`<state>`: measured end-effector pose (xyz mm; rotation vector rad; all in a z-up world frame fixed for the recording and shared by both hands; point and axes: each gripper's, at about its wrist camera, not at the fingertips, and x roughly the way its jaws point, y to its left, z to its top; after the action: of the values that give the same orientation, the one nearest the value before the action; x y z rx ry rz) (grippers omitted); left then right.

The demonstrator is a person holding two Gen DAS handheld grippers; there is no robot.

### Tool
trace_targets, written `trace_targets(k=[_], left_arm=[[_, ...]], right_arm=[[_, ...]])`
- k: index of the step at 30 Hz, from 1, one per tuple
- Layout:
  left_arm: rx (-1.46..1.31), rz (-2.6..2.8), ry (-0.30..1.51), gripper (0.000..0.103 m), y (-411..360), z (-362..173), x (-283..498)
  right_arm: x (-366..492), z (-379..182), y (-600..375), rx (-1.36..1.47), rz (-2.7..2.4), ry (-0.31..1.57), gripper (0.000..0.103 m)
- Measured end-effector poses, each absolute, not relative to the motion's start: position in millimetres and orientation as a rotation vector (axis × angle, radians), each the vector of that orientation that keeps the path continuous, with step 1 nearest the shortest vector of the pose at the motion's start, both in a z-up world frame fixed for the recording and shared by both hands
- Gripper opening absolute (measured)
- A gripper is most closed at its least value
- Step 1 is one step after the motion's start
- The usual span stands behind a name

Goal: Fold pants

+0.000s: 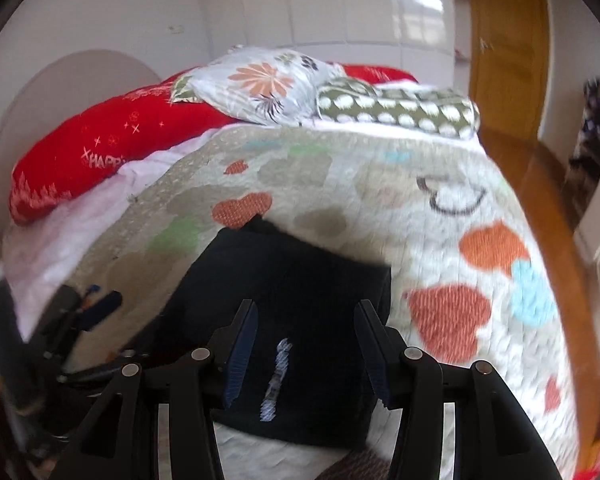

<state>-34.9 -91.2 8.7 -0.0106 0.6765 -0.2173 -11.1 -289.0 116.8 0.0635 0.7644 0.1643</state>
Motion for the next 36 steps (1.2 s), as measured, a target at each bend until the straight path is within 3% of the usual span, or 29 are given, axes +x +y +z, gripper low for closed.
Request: trace_targets(k=[4,6,9,20,24,36], left_arm=[[0.009,-0.228,0.705,0.074,-99,4,-29],[0.03,-0.24,0.722,0.074,-105,-2,-26],[0.068,-0.238,0.731,0.074,-113,-8,-24],[0.045,-0.232,0.742,0.074,-112,-11,-21],[0.042,-0.232,0.746,0.074,-113,-13,-20],[0.029,-0.235,0.752,0.074,-111,-13,-17]], right_arm=[[10,102,-292,0.041,0.187,0.748,0.047],[26,82,-296,0.054,0.186,0.796,0.041],[44,54,-303,0.07,0.163,0.865,0.041],[-8,70,-302,0.107,0.285,0.821,0.042],[-13,52,-290,0.021,0.289,0.834,0.042],[-19,72,-291,0.085,0.288,0.793,0.046]])
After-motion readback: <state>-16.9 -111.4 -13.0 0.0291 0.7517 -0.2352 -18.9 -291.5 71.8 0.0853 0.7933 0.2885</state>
